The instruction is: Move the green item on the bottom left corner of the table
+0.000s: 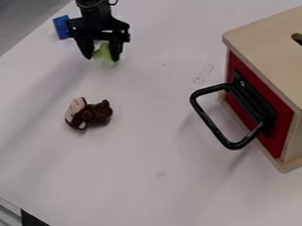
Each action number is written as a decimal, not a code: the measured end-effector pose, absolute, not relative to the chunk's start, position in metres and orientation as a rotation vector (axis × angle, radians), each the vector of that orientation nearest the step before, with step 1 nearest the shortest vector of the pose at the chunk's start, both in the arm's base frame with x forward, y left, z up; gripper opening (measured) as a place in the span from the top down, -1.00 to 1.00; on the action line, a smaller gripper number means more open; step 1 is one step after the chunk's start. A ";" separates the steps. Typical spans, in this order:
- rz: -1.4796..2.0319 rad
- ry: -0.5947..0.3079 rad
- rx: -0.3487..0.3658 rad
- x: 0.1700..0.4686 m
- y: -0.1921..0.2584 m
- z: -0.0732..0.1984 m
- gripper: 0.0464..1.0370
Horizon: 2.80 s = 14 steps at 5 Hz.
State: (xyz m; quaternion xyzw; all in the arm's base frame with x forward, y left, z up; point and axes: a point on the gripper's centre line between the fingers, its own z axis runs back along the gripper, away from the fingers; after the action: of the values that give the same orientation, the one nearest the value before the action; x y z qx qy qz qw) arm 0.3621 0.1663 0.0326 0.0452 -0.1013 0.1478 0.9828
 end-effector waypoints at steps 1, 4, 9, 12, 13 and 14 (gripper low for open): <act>0.292 -0.242 0.093 0.354 0.169 0.052 -0.41; 0.405 -0.256 0.123 0.256 0.221 0.078 -0.41; 0.590 -0.204 0.121 0.159 0.232 0.030 -0.41; 0.581 -0.158 0.104 0.159 0.225 0.017 -0.51; 0.582 -0.148 0.098 0.160 0.224 0.018 -0.93; 0.567 -0.133 0.087 0.160 0.221 0.017 -0.93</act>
State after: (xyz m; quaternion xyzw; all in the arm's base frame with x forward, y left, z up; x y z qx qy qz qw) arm 0.1605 0.2206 0.0171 0.0431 -0.0656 0.2796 0.9569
